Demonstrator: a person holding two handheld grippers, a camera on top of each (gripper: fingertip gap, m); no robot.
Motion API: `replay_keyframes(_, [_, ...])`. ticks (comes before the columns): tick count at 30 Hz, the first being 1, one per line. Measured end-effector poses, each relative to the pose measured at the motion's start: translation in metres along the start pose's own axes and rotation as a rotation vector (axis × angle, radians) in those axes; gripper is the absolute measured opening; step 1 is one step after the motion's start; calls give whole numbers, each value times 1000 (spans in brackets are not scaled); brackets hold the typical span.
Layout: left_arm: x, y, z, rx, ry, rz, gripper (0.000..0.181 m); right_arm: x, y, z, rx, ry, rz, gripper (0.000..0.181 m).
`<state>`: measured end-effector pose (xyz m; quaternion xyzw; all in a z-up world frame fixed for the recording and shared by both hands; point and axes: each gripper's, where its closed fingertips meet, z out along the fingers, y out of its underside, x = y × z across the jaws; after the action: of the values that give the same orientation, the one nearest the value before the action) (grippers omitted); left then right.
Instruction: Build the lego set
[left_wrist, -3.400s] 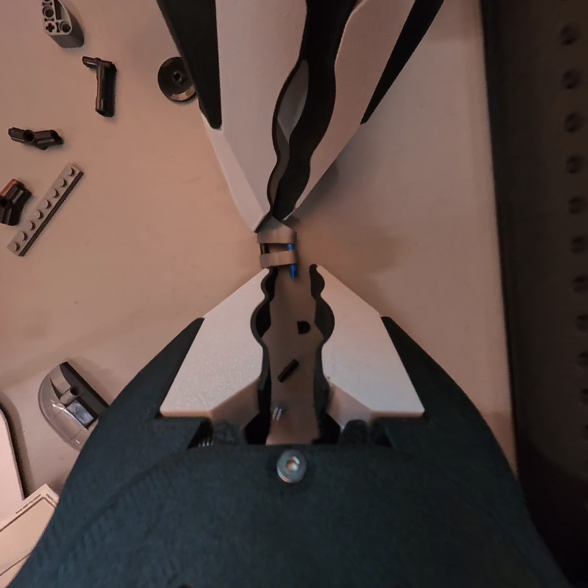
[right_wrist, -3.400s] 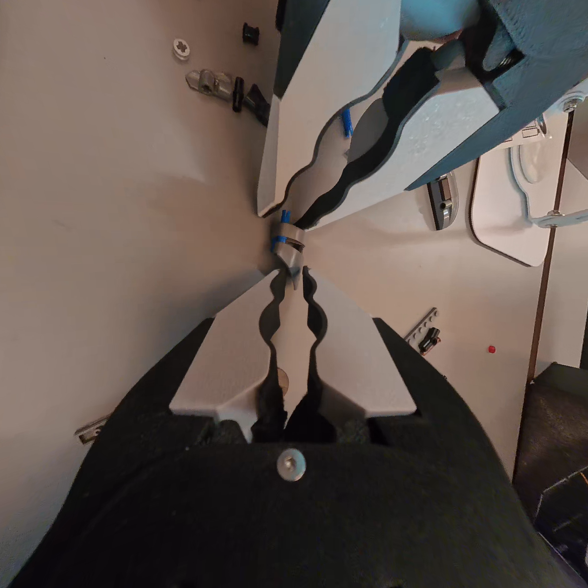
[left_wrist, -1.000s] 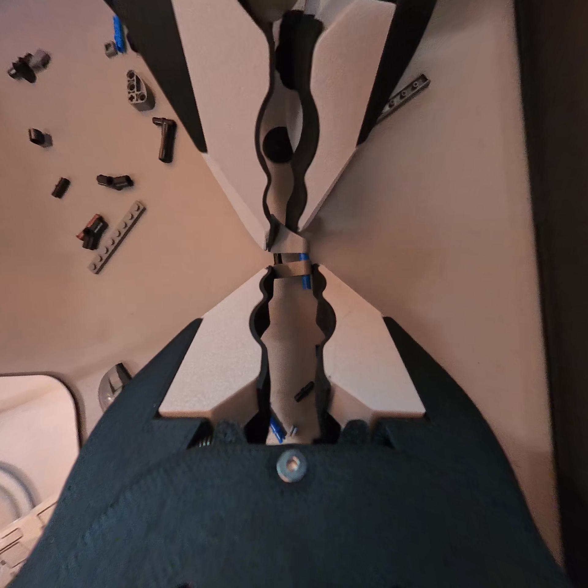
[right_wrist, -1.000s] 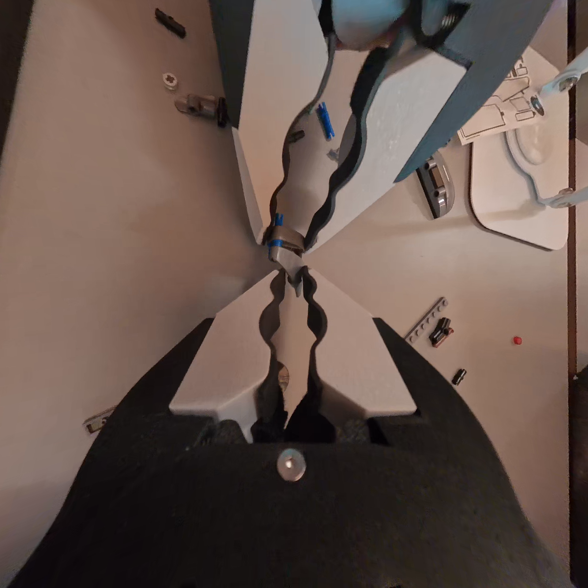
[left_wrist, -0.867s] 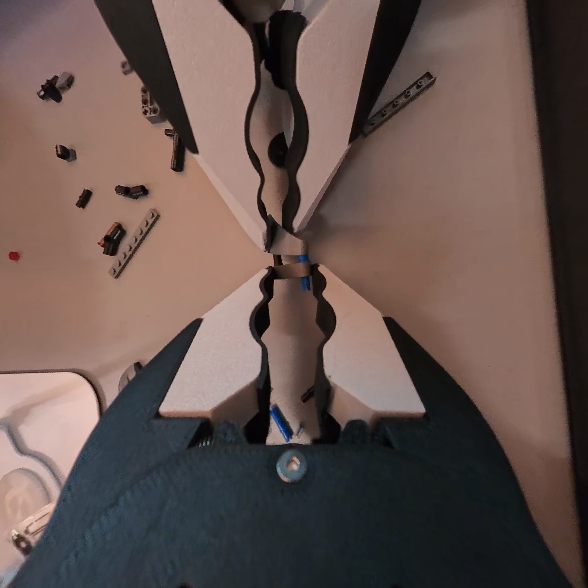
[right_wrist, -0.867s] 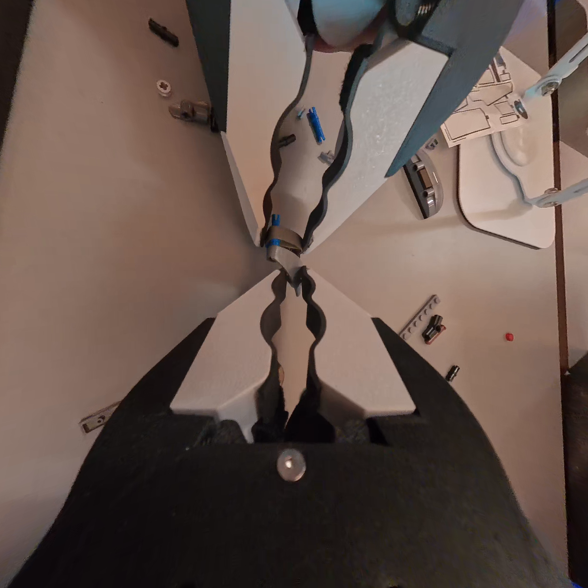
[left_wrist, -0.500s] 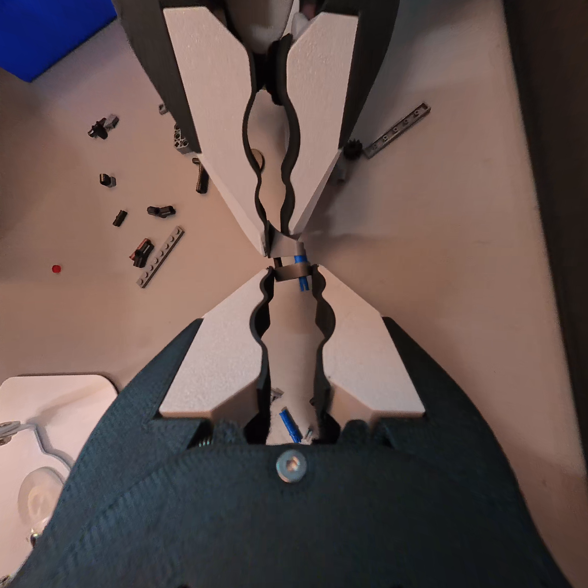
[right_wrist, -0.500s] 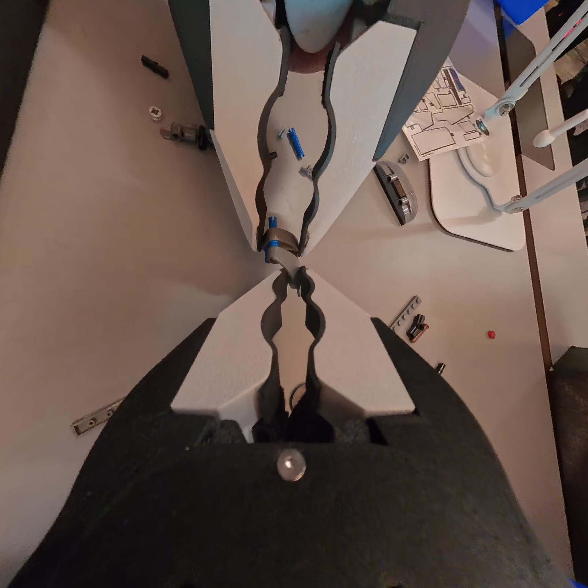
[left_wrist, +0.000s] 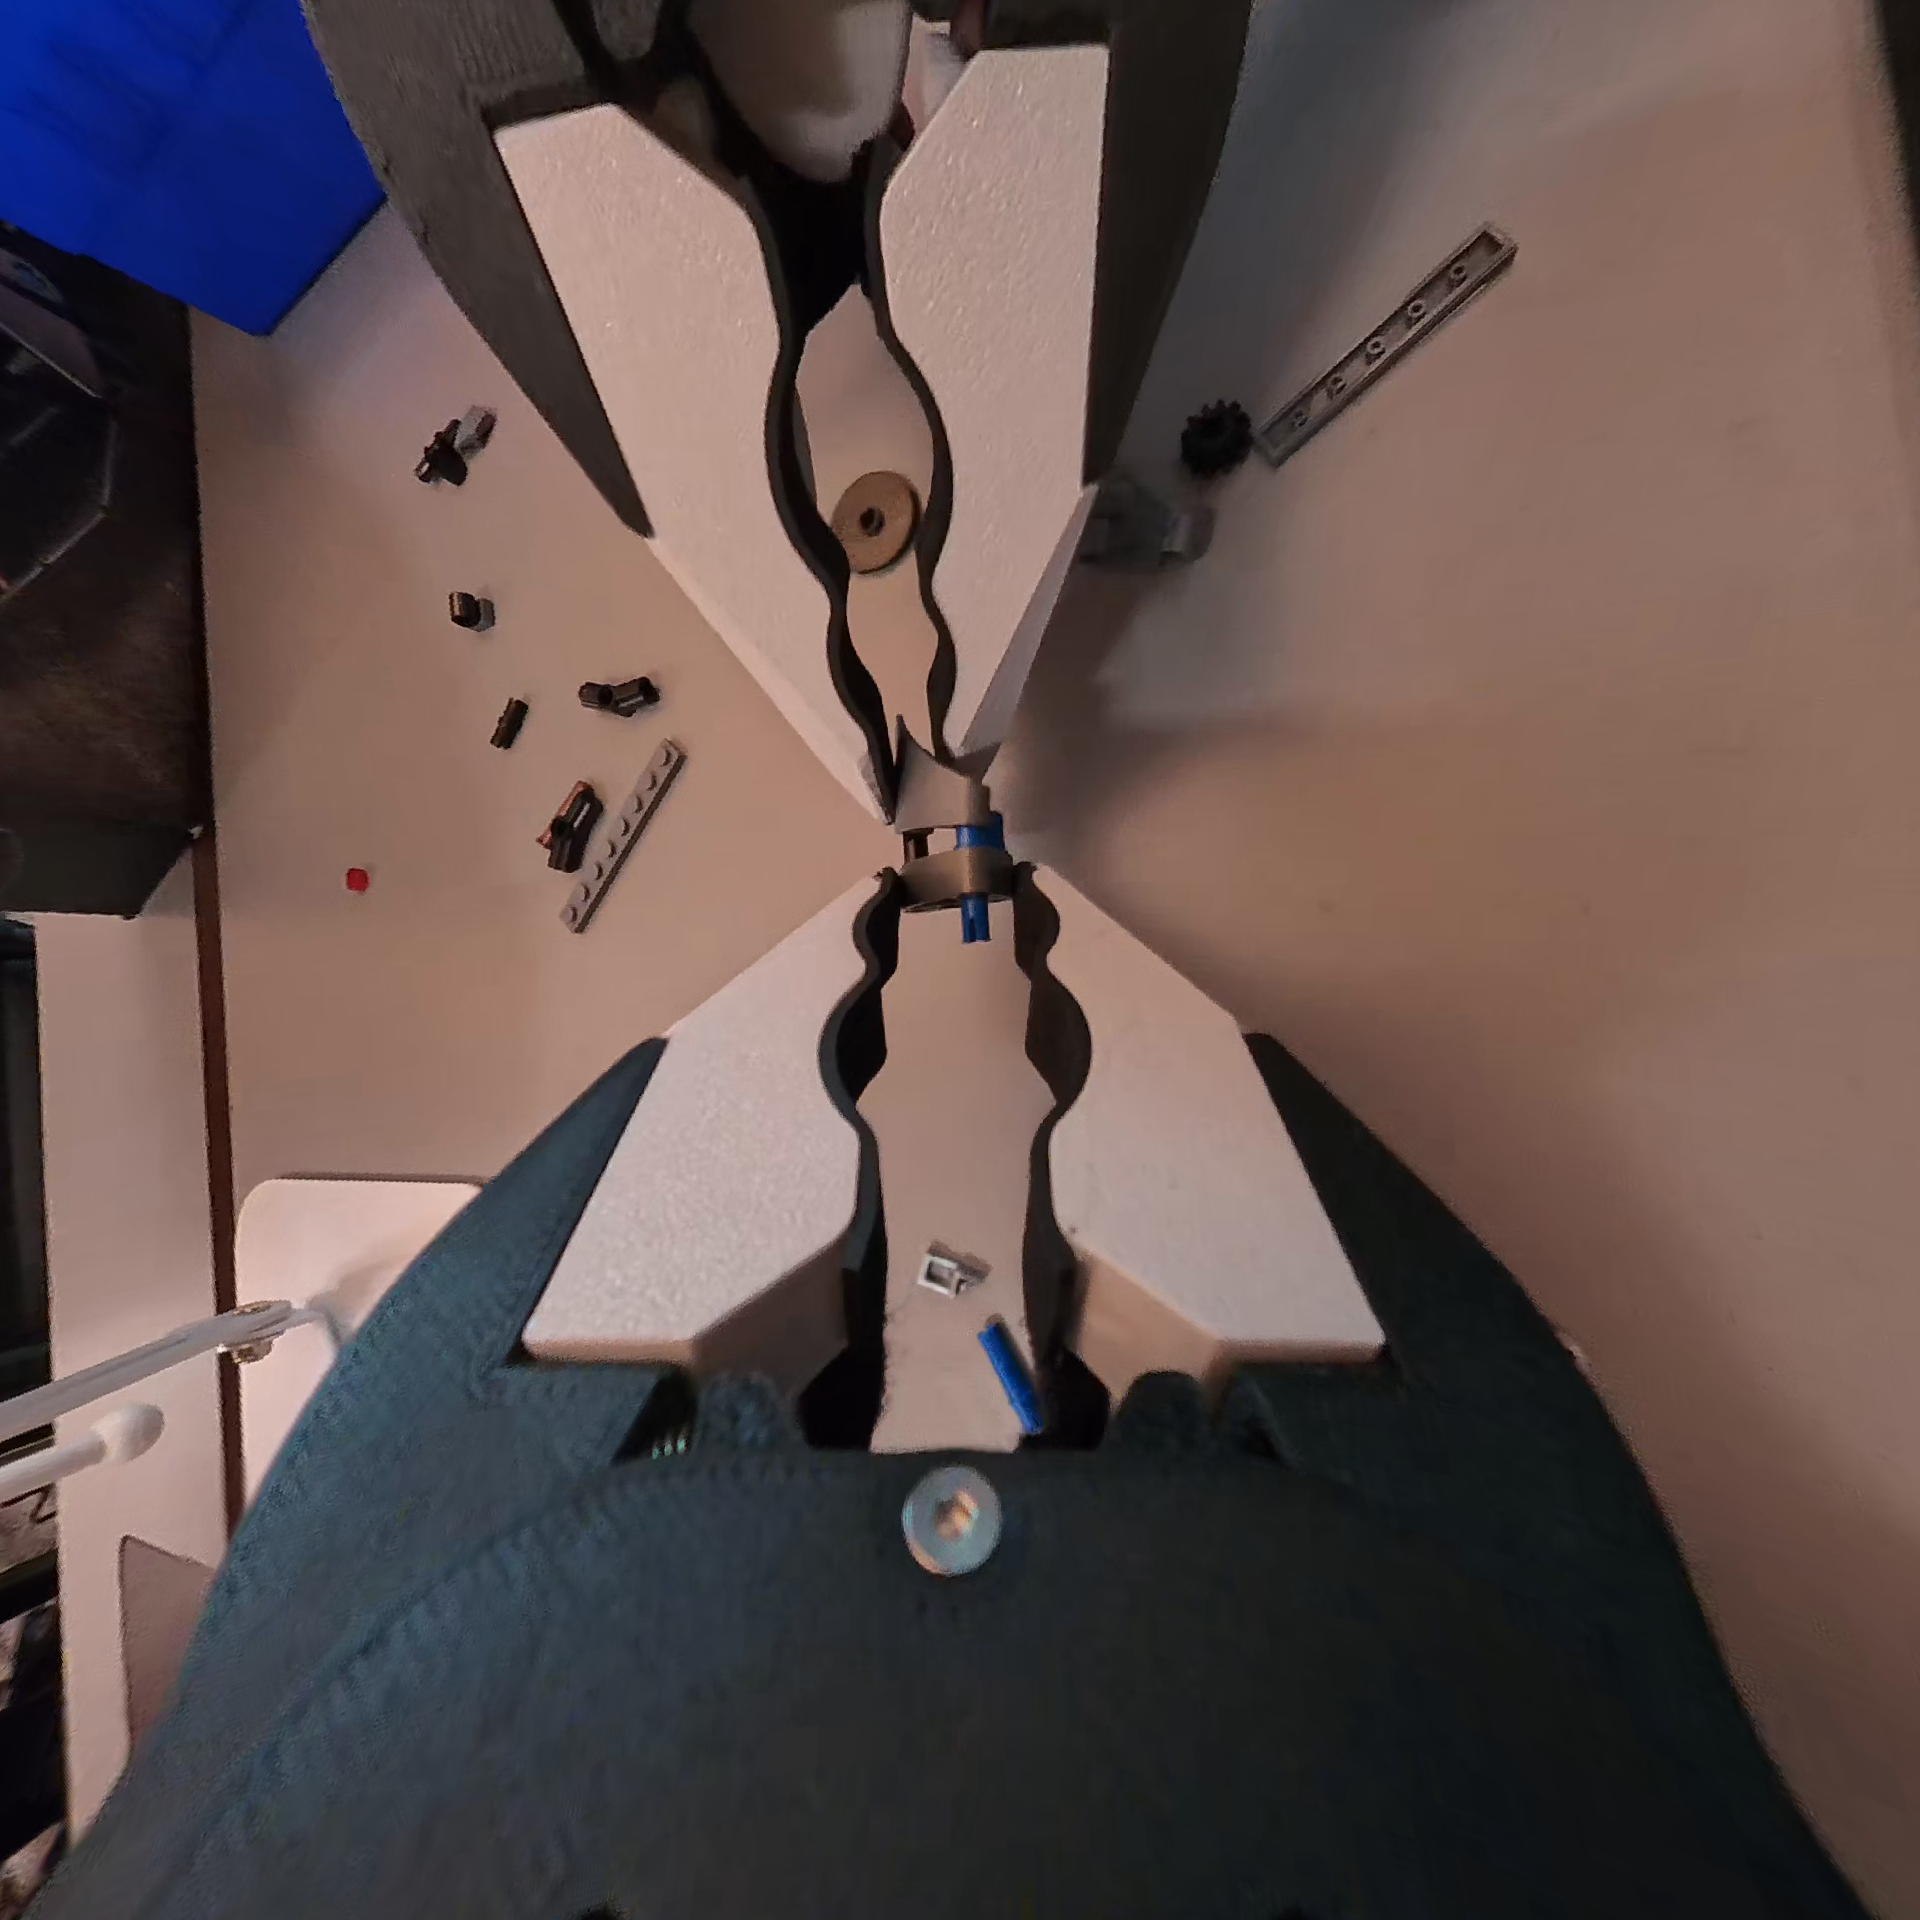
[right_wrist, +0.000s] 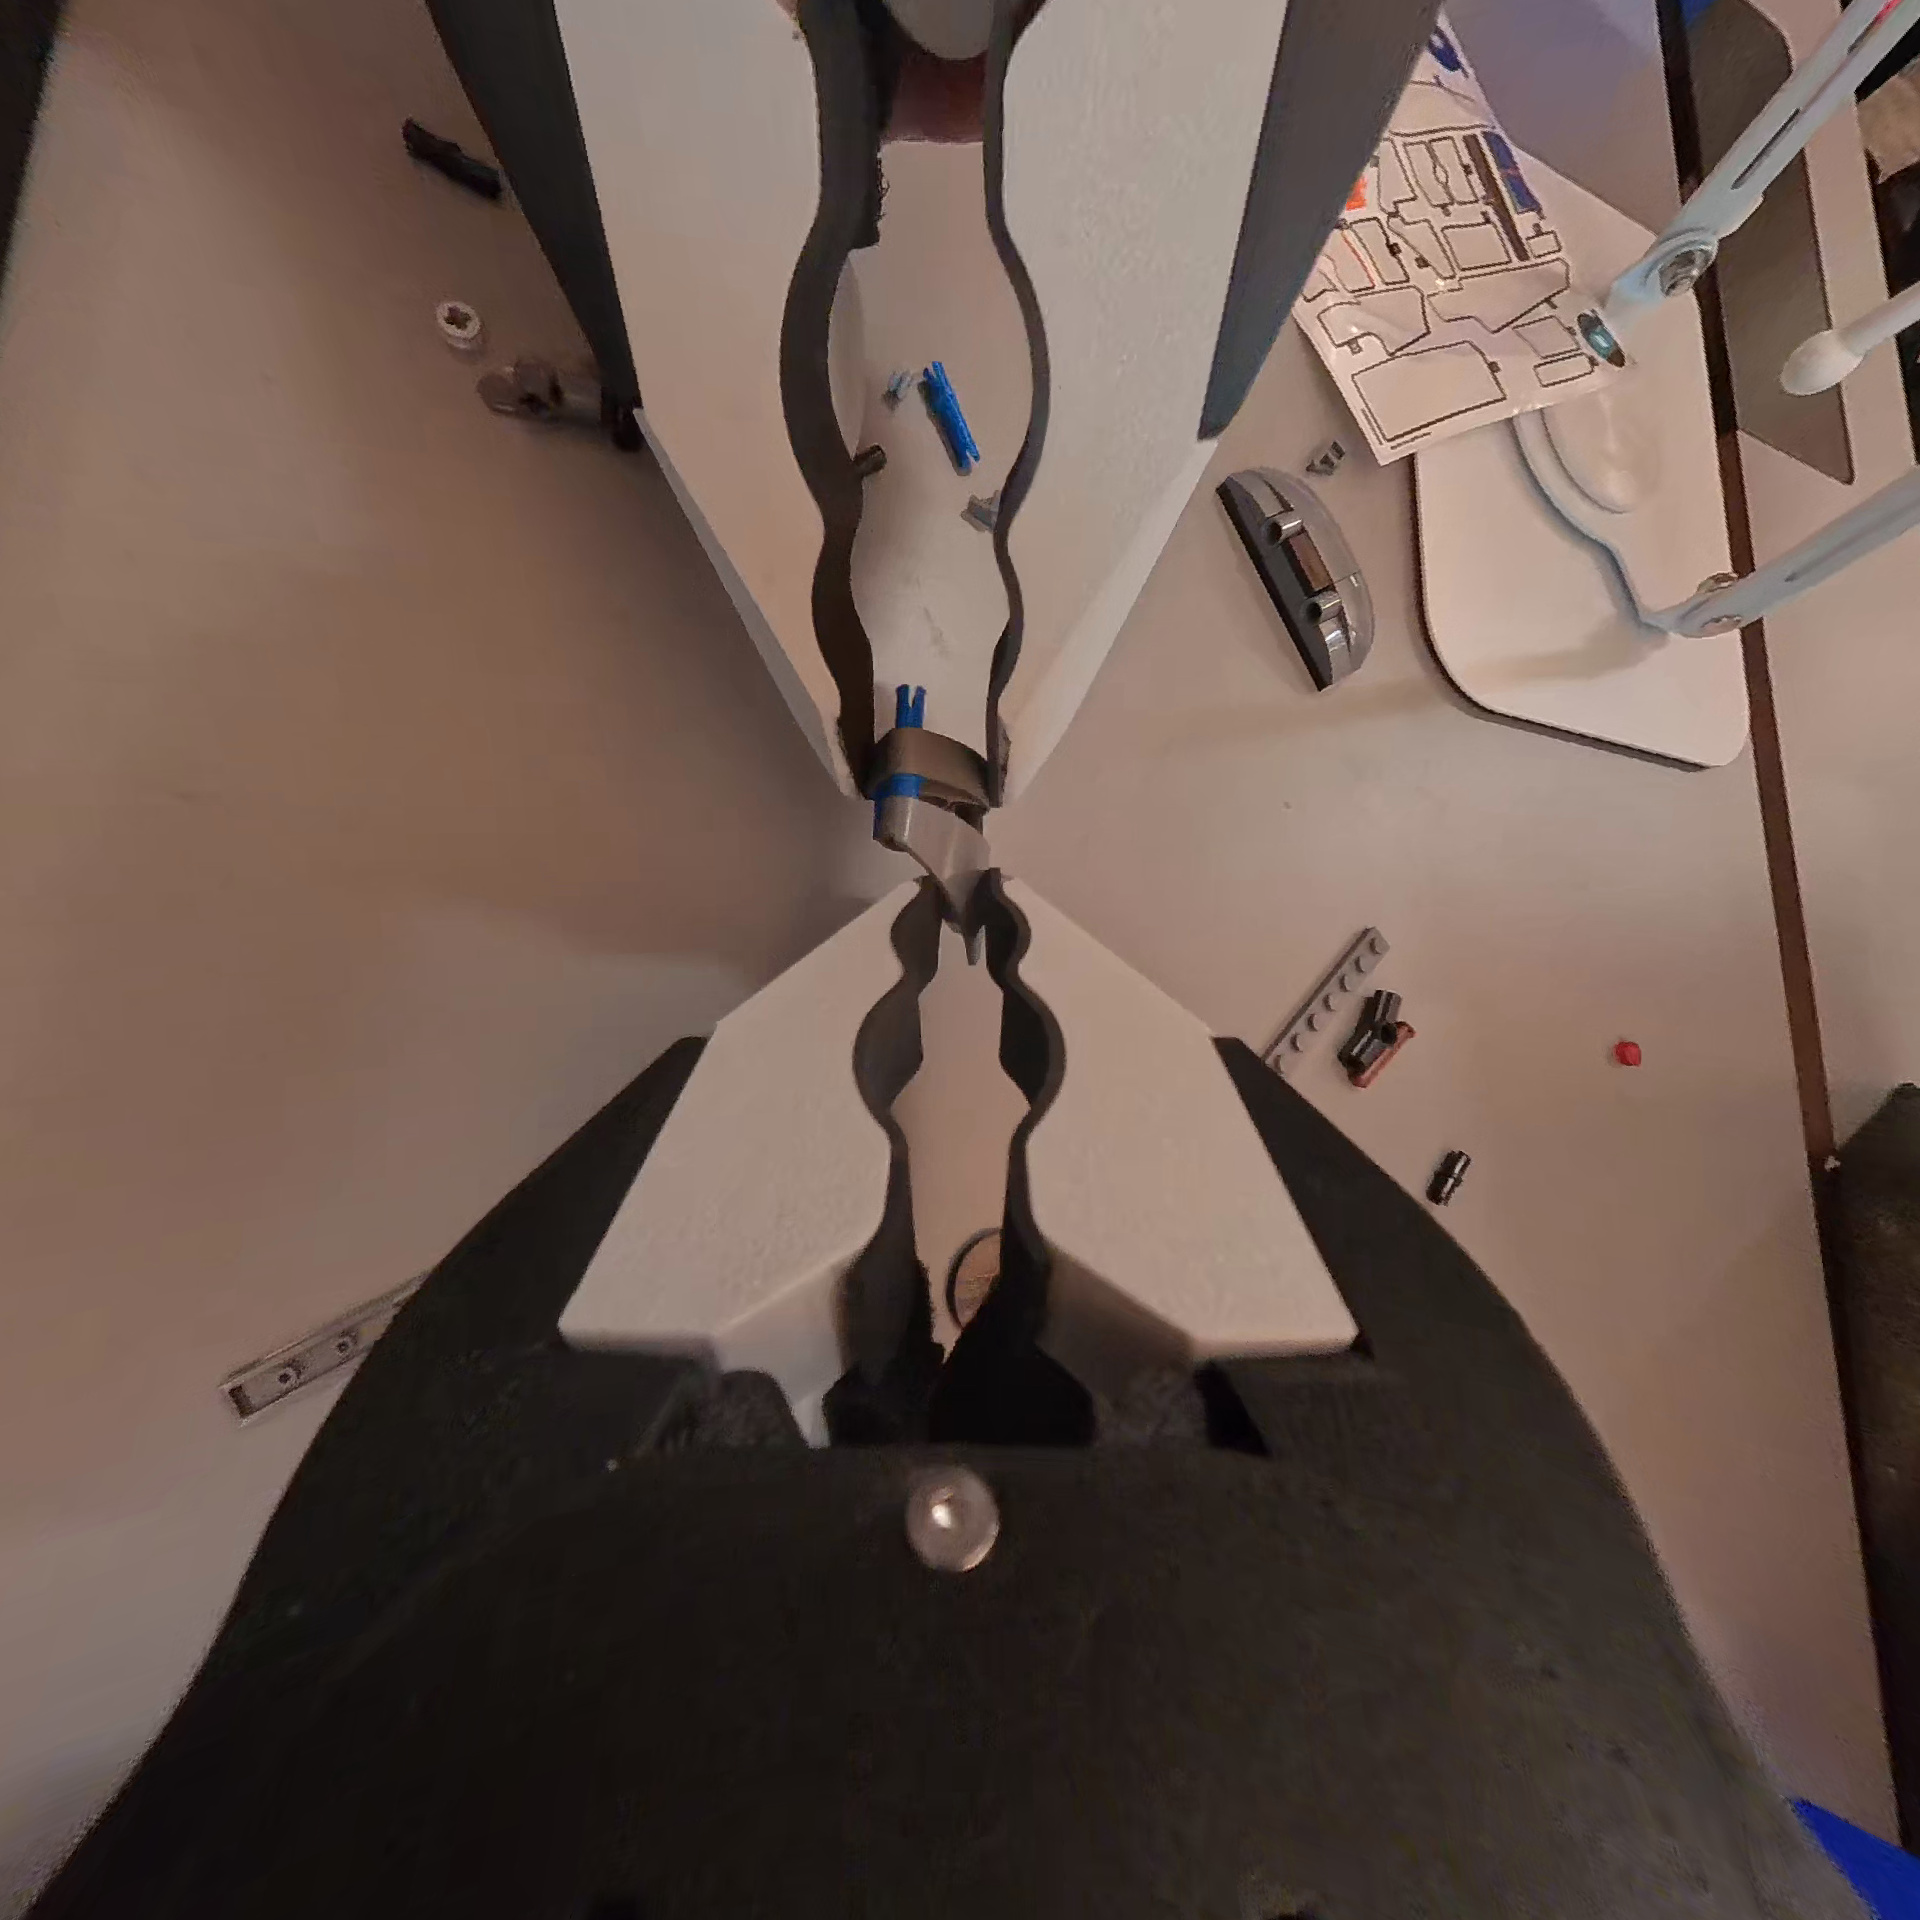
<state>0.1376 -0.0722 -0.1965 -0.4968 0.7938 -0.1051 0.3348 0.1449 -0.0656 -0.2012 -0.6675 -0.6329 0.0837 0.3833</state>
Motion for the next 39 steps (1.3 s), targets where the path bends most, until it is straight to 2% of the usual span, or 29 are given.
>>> replay_keyframes(17, [-7,1,2,10,-49,12,19,11,-2,-1,-1,95,-66,5])
replay_keyframes(39, [-11,1,2,18,-67,6,19,13,-6,-4,22,122,-88,5])
